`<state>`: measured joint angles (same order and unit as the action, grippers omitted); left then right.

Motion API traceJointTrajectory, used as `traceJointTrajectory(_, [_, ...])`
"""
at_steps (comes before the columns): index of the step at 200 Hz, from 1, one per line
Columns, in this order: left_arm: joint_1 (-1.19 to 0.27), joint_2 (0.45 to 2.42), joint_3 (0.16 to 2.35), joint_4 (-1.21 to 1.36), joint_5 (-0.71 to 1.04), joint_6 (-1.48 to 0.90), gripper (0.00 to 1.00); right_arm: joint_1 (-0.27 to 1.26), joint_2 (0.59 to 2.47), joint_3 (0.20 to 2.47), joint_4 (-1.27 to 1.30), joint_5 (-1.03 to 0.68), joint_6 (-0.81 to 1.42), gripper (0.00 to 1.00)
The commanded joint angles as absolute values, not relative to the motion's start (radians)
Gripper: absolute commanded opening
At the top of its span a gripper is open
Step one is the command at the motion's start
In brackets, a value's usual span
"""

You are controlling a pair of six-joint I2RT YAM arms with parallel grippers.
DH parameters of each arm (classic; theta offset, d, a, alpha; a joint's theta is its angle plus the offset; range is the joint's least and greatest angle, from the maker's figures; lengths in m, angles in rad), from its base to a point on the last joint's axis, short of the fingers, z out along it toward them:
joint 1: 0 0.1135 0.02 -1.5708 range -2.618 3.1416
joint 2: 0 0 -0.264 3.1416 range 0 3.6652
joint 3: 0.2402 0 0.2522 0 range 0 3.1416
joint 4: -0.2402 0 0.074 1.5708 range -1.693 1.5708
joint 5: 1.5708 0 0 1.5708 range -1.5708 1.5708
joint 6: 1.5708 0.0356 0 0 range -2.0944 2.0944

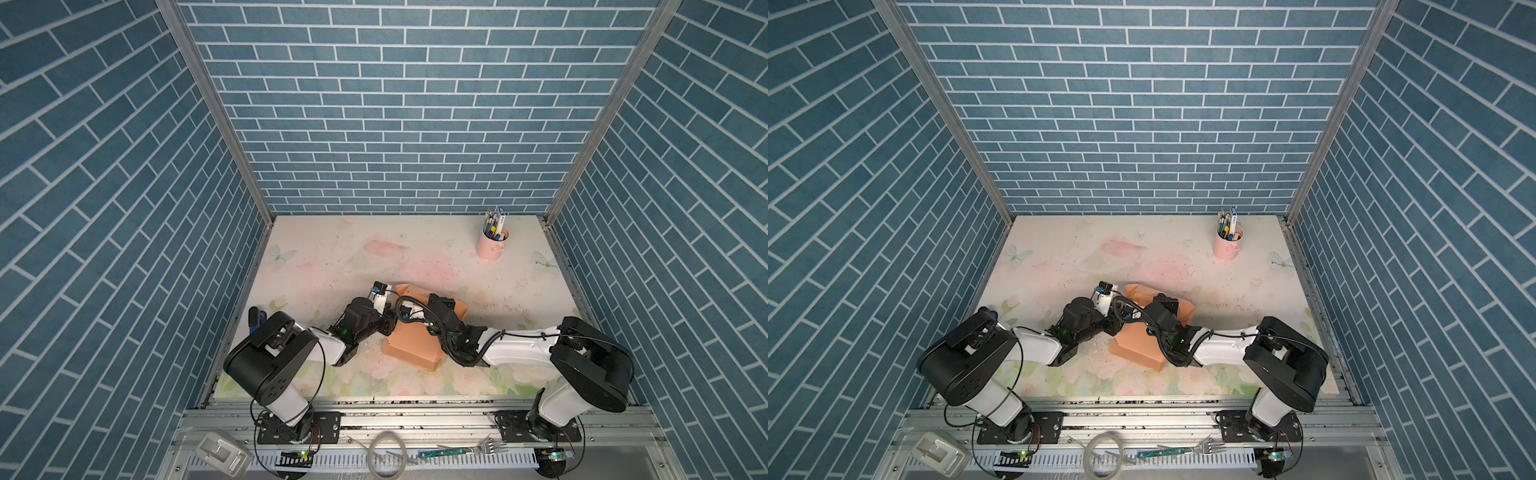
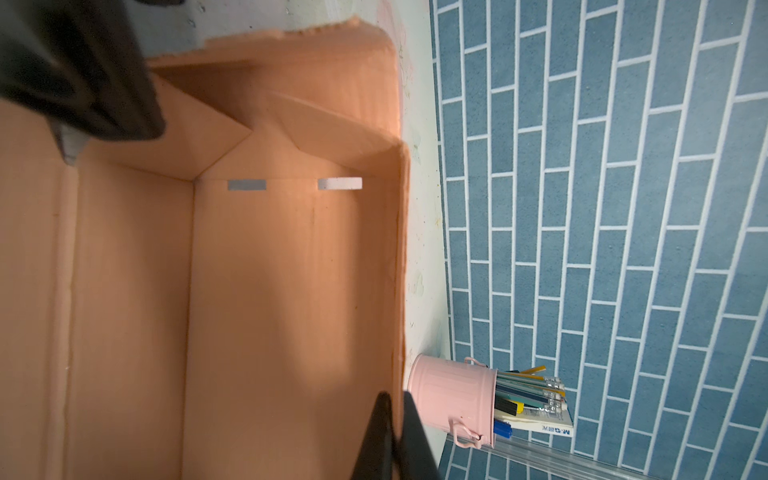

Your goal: Fold the paper box

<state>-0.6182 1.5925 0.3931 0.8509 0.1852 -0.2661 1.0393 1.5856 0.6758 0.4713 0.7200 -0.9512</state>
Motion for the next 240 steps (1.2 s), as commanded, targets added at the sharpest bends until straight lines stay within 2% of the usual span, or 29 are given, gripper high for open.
traceJointTrajectory(1, [-0.612, 1.514, 0.354, 0.865, 0.159, -0.281, 0.48, 1.034, 1.583, 0.684, 0.446, 0.713, -0.984, 0.07])
traceJointTrajectory(49, [-0.599, 1.303, 0.262, 0.799, 0.073, -0.296, 0.49, 1.028, 1.581, 0.673, 0.452, 0.707, -0.98, 0.06])
traceJointTrajectory(74, [-0.568, 1.27, 0.275, 0.713, 0.007, -0.298, 0.51, 1.028, 1.581, 0.673, 0.454, 0.706, -0.978, 0.06])
traceJointTrajectory(97, [-0.527, 1.339, 0.361, 0.601, -0.057, -0.306, 0.53, 1.028, 1.581, 0.673, 0.453, 0.707, -0.972, 0.06])
traceJointTrajectory(125, [-0.491, 1.47, 0.439, 0.6, -0.033, -0.293, 0.54, 1.03, 1.579, 0.678, 0.44, 0.704, -0.963, 0.06])
traceJointTrajectory(180, [-0.489, 1.709, 0.584, 0.675, 0.118, -0.265, 0.54, 1.032, 1.582, 0.681, 0.428, 0.707, -0.948, 0.06])
traceJointTrajectory(240, [-0.493, 1.744, 0.578, 0.754, 0.227, -0.241, 0.5, 1.031, 1.588, 0.685, 0.404, 0.707, -0.949, 0.06])
